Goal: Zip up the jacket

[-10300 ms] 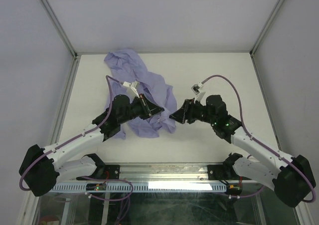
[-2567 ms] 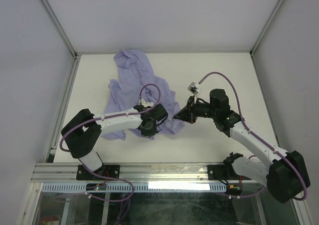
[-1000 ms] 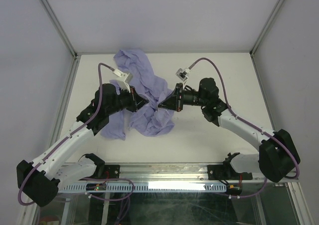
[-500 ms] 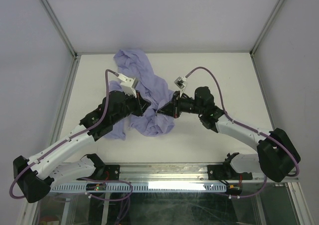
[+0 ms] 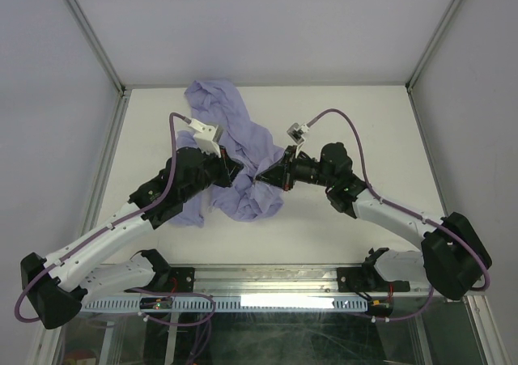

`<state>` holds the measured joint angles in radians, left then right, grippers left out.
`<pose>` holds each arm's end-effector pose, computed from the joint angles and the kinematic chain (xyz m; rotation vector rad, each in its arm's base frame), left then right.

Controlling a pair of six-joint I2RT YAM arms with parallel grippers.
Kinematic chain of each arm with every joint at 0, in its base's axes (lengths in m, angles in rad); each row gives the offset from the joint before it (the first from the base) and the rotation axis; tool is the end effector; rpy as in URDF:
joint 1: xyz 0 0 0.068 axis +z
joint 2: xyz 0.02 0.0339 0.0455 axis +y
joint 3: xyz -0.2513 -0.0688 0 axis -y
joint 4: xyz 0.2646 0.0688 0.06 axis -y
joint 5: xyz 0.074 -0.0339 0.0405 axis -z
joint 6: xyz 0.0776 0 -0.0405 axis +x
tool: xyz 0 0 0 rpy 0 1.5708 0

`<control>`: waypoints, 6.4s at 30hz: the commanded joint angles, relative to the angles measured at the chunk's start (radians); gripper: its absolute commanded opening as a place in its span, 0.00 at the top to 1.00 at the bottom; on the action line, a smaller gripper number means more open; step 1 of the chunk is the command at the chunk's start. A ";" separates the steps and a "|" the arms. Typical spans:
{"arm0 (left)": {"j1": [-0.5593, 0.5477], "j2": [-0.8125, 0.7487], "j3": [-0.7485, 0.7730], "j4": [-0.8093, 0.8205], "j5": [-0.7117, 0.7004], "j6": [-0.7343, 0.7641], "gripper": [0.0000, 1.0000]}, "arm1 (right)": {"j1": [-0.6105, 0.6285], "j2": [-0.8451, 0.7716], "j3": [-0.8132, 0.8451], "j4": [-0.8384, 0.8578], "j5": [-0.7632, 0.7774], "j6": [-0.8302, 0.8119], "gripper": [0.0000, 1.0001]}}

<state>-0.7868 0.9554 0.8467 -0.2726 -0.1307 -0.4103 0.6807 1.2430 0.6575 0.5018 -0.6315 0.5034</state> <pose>0.2081 -0.1944 0.2935 0.2881 1.9867 -0.6560 0.2268 0.2426 0.2438 -0.6843 1.7109 1.3841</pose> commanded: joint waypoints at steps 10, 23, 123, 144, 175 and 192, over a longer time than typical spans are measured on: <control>-0.016 0.004 0.050 0.013 0.017 -0.016 1.00 | 0.010 -0.009 0.029 0.114 0.015 0.028 1.00; -0.019 -0.008 0.041 0.027 0.033 -0.025 1.00 | 0.020 0.001 0.042 0.099 0.022 0.029 1.00; -0.068 -0.027 0.045 -0.076 -0.021 -0.055 1.00 | 0.028 0.080 0.211 -0.086 0.013 0.005 1.00; -0.069 -0.119 -0.049 -0.037 0.005 -0.285 0.92 | 0.031 0.118 0.171 0.041 -0.041 0.065 1.00; -0.066 -0.236 -0.281 0.177 -0.097 -0.881 0.82 | 0.031 0.118 0.070 0.265 -0.088 0.208 1.00; -0.068 -0.145 -0.198 0.152 0.213 -0.626 1.00 | -0.008 0.192 0.204 0.253 -0.145 0.176 1.00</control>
<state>-0.8444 0.7681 0.5770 -0.1406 -0.0883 -1.1549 0.6868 1.4174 0.7723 0.6979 -0.7475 0.6994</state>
